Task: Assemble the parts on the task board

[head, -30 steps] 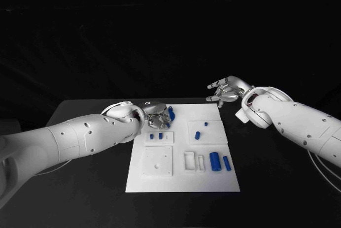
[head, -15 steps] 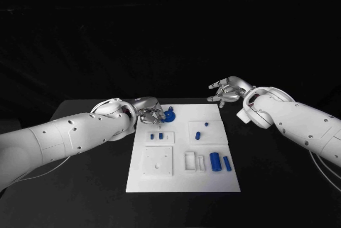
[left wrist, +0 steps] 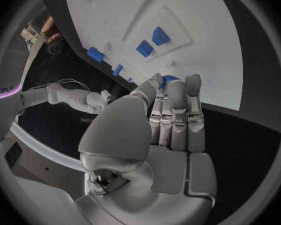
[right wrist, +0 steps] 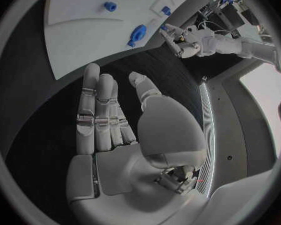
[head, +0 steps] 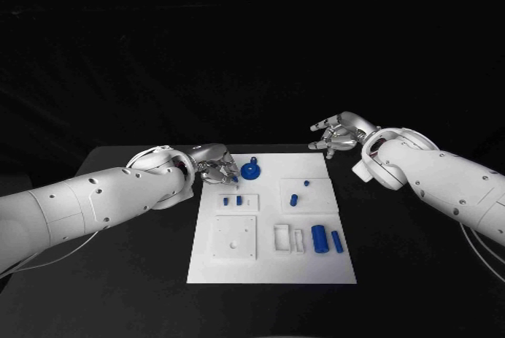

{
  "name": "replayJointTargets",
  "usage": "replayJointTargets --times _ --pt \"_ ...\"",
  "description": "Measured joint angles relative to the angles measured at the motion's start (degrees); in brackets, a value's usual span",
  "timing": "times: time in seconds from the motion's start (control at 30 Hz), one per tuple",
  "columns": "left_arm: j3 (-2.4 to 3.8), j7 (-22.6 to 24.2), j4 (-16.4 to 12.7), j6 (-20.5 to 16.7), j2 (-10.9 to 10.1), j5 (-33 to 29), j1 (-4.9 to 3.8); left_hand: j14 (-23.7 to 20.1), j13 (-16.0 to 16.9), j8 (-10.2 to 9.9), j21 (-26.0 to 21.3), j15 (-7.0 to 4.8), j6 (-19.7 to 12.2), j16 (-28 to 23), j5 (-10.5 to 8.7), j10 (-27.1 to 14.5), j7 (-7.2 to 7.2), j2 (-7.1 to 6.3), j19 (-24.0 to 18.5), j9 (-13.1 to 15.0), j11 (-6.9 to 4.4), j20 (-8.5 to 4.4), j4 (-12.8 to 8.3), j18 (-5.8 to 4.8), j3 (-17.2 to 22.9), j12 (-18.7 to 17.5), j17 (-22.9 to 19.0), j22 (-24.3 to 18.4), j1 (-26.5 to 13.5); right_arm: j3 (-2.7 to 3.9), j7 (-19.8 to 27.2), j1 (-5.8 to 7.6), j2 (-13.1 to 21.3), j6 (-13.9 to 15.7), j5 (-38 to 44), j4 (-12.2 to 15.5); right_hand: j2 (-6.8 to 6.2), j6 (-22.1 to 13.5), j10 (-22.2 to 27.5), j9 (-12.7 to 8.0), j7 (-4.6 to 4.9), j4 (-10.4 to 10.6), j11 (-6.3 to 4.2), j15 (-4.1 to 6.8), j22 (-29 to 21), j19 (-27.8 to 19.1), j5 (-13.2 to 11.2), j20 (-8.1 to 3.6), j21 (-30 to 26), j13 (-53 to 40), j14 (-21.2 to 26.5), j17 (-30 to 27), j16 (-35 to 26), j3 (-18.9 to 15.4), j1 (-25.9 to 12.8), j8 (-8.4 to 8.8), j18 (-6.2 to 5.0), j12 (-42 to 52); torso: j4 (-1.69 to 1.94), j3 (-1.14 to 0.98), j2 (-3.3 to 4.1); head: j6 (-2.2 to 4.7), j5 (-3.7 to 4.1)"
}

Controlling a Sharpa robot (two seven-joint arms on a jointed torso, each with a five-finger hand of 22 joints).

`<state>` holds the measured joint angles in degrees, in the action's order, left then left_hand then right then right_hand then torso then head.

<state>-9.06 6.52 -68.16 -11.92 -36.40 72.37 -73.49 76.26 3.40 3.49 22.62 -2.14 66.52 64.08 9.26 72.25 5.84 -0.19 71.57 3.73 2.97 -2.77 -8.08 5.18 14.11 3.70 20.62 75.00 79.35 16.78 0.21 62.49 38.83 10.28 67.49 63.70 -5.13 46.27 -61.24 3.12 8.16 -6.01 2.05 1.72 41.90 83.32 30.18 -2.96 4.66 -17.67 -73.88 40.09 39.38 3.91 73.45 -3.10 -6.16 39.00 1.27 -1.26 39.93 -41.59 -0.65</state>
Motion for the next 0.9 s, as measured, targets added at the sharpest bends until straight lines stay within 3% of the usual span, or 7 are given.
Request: replayJointTargets --times 0.43,0.9 --pt "-0.14 -0.30 0.29 0.46 -0.30 -0.10 0.18 0.00 0.00 0.00 0.00 0.00 0.00 0.00 0.00 0.00 0.00 0.00 0.00 -0.02 0.00 0.00 0.00 0.00 0.00 0.00 0.00 0.00 0.00 0.00 0.00 0.00 0.08 0.00 -0.01 0.04 0.00 0.00 0.00 0.00 0.00 0.00 0.00 0.00 0.00 0.00 0.00 0.00 0.00 0.00 0.00 0.00 0.00 0.00 0.00 0.00 0.00 0.00 -0.07 -0.10 0.02 -0.04 -0.15" --pt "-0.22 -0.42 2.29 0.95 0.77 0.03 1.77 0.00 0.00 0.00 0.00 0.00 0.00 0.00 0.00 0.00 0.00 0.00 0.00 -0.04 0.00 0.00 0.00 0.00 0.00 0.00 0.01 -0.01 0.00 0.00 0.00 0.00 0.08 0.00 -0.01 0.08 0.00 0.00 0.00 0.03 -0.01 0.00 0.00 0.00 0.01 0.00 0.00 0.00 -0.01 -0.01 0.00 0.00 0.00 0.00 0.00 0.00 0.00 0.00 -0.12 -0.10 0.02 -0.20 -0.15"
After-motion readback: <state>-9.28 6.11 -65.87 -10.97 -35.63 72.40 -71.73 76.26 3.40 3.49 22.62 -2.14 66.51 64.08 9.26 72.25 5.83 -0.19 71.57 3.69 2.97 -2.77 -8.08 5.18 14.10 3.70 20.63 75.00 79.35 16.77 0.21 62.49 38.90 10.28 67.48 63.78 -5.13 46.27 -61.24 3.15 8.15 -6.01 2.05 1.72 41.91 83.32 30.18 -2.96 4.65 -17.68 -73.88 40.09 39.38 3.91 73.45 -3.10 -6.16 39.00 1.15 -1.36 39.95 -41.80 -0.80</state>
